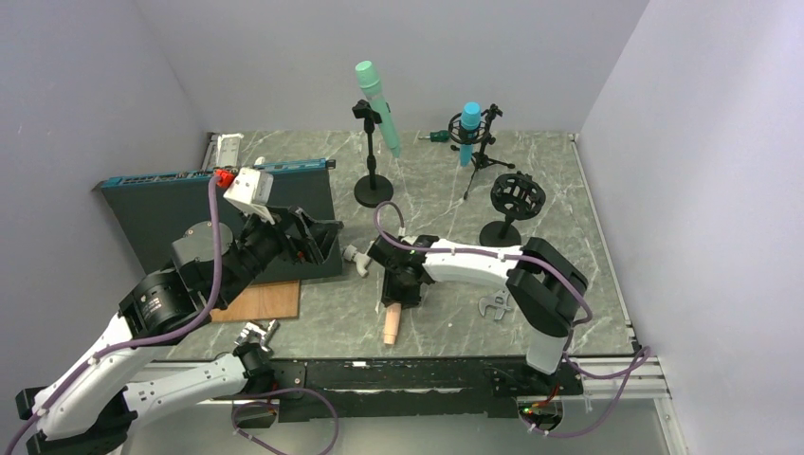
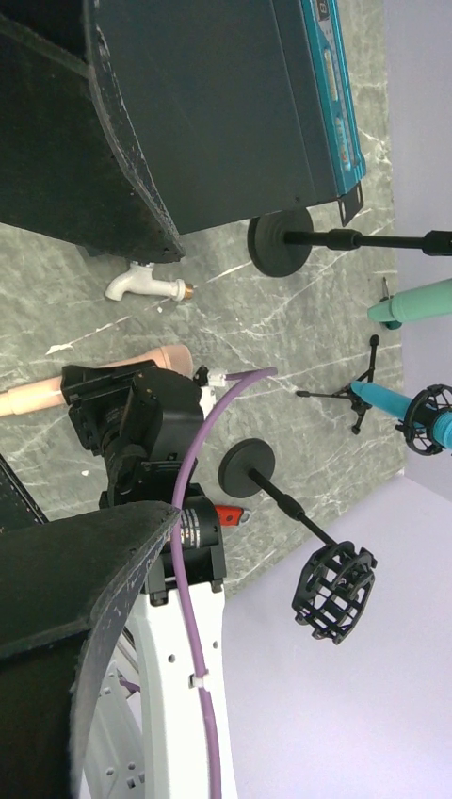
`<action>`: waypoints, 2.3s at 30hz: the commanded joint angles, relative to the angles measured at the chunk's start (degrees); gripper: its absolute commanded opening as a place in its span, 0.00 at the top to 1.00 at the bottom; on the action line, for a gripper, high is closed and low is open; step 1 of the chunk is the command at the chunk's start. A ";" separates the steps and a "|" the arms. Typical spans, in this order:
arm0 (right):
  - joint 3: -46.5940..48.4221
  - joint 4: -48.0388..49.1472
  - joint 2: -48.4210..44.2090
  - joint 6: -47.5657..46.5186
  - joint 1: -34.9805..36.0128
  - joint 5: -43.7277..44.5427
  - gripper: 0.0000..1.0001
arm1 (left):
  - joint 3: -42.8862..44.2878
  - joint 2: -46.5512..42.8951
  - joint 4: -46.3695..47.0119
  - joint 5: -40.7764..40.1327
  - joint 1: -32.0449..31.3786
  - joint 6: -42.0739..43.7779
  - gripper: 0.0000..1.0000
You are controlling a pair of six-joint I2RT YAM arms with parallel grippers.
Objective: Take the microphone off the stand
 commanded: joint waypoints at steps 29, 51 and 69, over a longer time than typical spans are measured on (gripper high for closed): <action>15.17 -2.35 -18.61 -27.95 -1.66 16.93 0.17 | 1.89 2.46 1.37 1.43 -0.15 -0.64 0.01; 24.44 -7.74 -36.08 -47.79 -28.67 26.24 0.17 | 2.82 5.41 2.32 4.63 -0.15 -0.41 0.00; 2.24 19.48 -32.73 -20.17 -81.62 -60.72 0.02 | 9.21 9.70 -2.82 15.44 -0.25 2.24 0.01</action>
